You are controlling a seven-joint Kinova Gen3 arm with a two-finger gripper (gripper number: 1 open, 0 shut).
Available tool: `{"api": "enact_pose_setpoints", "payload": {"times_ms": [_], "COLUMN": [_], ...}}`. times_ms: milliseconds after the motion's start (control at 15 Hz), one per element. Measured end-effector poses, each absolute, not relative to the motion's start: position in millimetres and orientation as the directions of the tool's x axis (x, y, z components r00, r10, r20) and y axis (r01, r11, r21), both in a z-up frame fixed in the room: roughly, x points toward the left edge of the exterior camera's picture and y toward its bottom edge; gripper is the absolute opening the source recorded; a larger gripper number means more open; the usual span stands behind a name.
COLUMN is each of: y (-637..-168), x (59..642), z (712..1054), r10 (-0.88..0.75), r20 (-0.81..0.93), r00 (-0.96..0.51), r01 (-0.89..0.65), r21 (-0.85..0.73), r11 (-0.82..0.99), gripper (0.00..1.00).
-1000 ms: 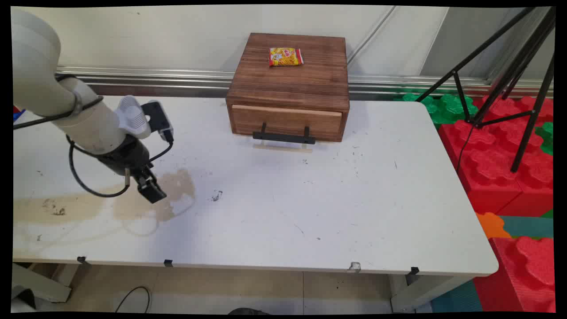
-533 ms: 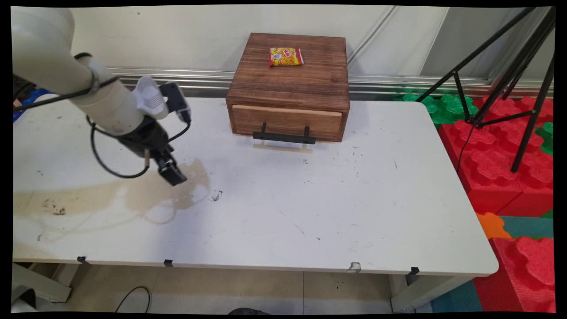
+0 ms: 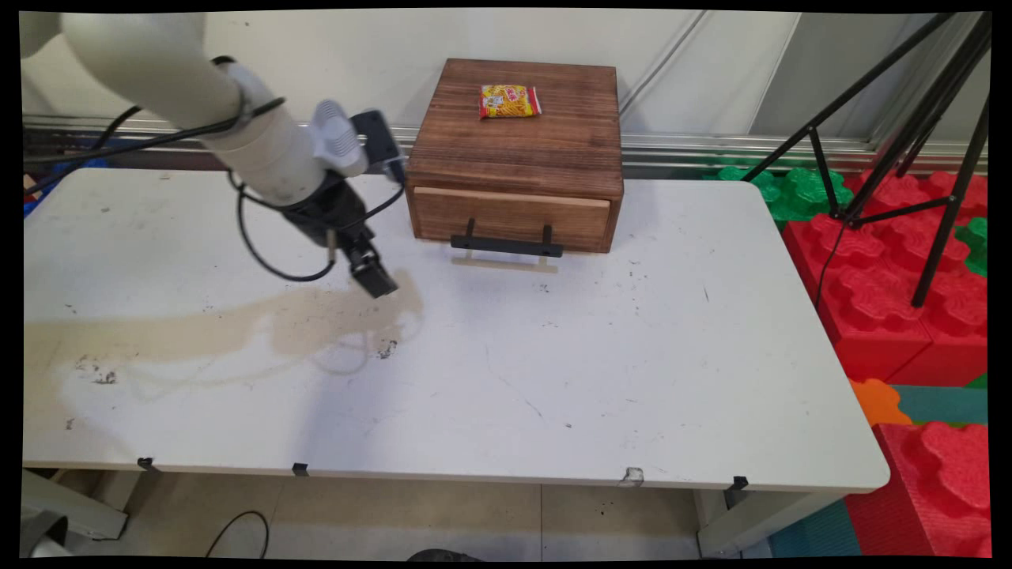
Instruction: Open the drawer
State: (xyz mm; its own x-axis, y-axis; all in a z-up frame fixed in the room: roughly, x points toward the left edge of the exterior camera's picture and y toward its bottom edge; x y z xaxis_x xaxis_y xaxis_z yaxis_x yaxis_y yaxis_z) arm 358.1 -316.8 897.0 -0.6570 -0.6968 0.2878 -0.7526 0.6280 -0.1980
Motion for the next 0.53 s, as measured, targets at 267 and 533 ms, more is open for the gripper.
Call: {"api": "enact_pose_setpoints", "payload": {"times_ms": [267, 533], "y": [-341, -367], "x": [332, 307], "z": [898, 892], "r10": [-0.660, -0.616], "r20": [0.319, 0.345], "r00": [-0.680, -0.708], "r01": [-0.729, -0.699], "r21": [-0.202, -0.215], "r11": [0.654, 0.682], "gripper": [1.00, 1.00]}}
